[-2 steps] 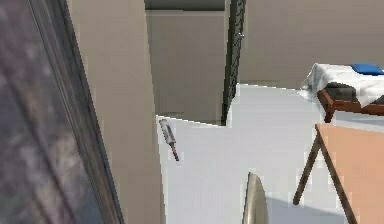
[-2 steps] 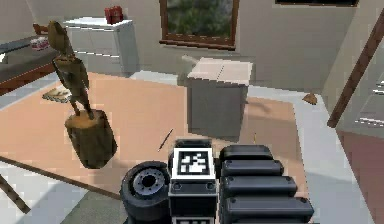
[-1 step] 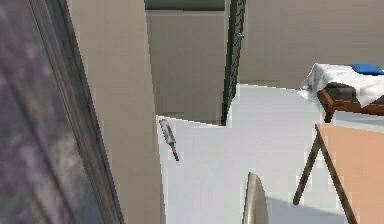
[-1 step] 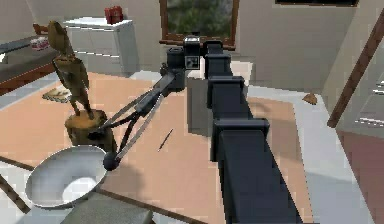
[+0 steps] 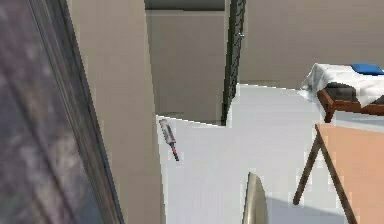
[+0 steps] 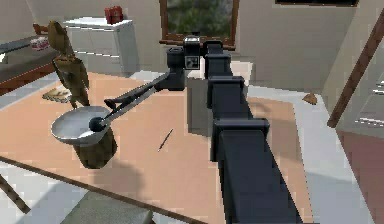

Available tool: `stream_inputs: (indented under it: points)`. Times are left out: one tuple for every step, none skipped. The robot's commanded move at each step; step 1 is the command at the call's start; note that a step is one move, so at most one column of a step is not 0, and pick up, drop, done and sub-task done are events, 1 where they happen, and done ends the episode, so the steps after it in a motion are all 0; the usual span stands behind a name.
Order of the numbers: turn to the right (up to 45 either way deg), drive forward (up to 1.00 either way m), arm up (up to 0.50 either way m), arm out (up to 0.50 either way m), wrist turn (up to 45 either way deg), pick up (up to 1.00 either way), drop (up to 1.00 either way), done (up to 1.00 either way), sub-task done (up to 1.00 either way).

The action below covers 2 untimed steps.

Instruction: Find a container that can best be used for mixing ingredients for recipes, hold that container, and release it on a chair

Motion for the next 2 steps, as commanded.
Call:
stream_inputs:
  points:
    - [0.0, 0.00, -0.34, 0.00, 0.0, 0.00, 0.00, 0.00, 0.00]
    - [0.0, 0.00, -0.50, 0.00, 0.0, 0.00, 0.00, 0.00, 0.00]
